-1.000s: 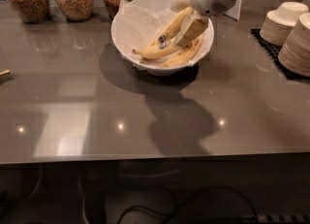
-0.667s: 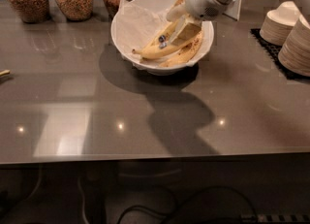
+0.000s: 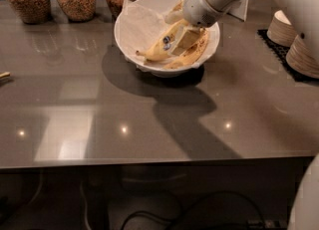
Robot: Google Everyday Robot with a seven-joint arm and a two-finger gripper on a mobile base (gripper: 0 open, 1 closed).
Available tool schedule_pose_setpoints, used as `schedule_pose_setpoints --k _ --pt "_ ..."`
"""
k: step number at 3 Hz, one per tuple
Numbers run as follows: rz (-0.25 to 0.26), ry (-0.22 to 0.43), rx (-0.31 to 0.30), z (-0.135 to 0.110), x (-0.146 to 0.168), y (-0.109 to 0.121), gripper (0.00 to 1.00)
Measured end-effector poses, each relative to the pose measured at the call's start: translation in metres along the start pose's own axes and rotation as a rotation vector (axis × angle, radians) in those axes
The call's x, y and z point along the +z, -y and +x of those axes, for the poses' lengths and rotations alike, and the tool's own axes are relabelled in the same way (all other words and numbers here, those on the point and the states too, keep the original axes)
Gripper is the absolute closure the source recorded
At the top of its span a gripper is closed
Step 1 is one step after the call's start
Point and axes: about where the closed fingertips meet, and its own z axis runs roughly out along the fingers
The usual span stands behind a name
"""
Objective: Pick banana from white bowl
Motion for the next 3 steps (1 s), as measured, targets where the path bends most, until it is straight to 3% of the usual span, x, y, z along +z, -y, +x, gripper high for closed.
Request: schedule_pose_setpoints --k 1,3 --pt "-0.021 0.0 0.011 0.012 0.021 0.007 0.45" --pt "-0.041 -0.019 0.029 0.026 0.033 0.006 0.44"
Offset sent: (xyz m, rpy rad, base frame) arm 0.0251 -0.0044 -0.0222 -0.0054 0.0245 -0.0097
